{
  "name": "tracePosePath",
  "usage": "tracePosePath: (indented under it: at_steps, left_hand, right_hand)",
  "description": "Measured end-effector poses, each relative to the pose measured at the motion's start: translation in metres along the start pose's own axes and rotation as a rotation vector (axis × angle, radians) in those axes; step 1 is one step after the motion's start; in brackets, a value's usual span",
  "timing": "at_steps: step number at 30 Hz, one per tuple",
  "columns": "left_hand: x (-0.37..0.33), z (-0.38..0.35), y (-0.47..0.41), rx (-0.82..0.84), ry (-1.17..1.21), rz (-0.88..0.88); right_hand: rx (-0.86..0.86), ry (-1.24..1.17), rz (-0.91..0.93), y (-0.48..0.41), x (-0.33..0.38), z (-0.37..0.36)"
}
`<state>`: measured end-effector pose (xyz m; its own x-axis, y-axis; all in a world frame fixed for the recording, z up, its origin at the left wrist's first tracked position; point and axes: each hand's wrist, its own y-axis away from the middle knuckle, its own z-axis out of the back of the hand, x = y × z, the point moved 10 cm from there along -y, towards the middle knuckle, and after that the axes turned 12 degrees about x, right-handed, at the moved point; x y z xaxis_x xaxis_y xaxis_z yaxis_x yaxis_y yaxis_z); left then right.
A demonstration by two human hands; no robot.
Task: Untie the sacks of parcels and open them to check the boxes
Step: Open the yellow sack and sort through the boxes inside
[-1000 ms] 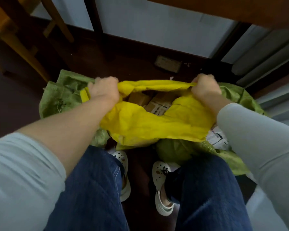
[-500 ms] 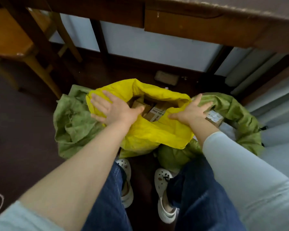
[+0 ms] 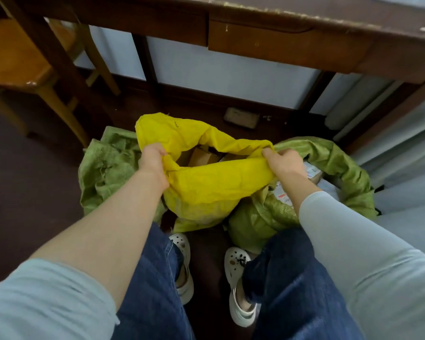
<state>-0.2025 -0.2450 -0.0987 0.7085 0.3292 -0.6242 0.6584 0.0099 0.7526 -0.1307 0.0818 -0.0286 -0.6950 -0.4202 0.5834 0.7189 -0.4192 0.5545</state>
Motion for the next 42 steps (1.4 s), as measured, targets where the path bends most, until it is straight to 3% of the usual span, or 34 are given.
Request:
tracePosePath:
  at_steps: [2,5,10,12,15,16,18,20,21,25,29,32,35,38,42]
  left_hand:
    - [-0.001,0.003,-0.004,0.002,-0.065,0.017]
    - [-0.012,0.027,0.007,-0.198,-0.076,-0.028]
    - [-0.010,0.059,0.003,-0.298,-0.019,-0.015]
    - [-0.016,0.055,0.009,-0.266,-0.102,-0.020]
    - [-0.043,0.045,0.025,-0.375,-0.502,-0.118]
    - [-0.060,0.041,0.036,-0.477,-0.723,-0.210]
    - [-0.092,0.007,0.060,-0.575,-1.072,-0.568]
    - [-0.097,-0.033,0.073,-0.482,-1.303,-0.813]
    - [-0.095,-0.044,0.068,-0.423,-1.359,-0.829]
    - [-0.077,-0.056,0.037,-0.300,-1.432,-0.578]
    - [-0.065,-0.056,0.014,-0.252,-1.512,-0.466]
    - [-0.061,-0.050,0.000,-0.251,-1.618,-0.431]
    - [-0.061,-0.036,-0.010,-0.189,-1.676,-0.449]
    - [-0.058,-0.007,-0.020,-0.120,-1.647,-0.423]
    - [-0.049,-0.001,-0.029,-0.078,-1.611,-0.321]
  right_hand:
    - [-0.042,0.118,0.060,-0.004,0.006,0.008]
    - [-0.088,0.219,0.030,-0.007,0.002,0.023]
    - [0.091,0.382,-0.178,-0.007,-0.031,0.016]
    - [0.053,0.463,-0.153,-0.009,-0.018,0.013]
    - [-0.124,0.503,0.207,-0.010,0.048,0.002]
    - [-0.117,0.514,0.355,-0.008,0.071,-0.012]
    - [-0.005,0.571,0.547,-0.007,0.105,-0.051]
    - [0.095,0.619,0.589,-0.015,0.122,-0.085]
    - [0.110,0.629,0.589,-0.022,0.129,-0.096]
    - [0.166,0.646,0.498,-0.052,0.137,-0.122]
    - [0.158,0.574,0.522,-0.061,0.143,-0.121]
    - [0.272,0.263,0.540,-0.069,0.140,-0.104]
    - [0.281,0.079,0.471,-0.083,0.126,-0.062]
    - [0.230,0.032,0.386,-0.102,0.103,-0.024]
    - [0.321,0.046,0.384,-0.103,0.105,-0.038]
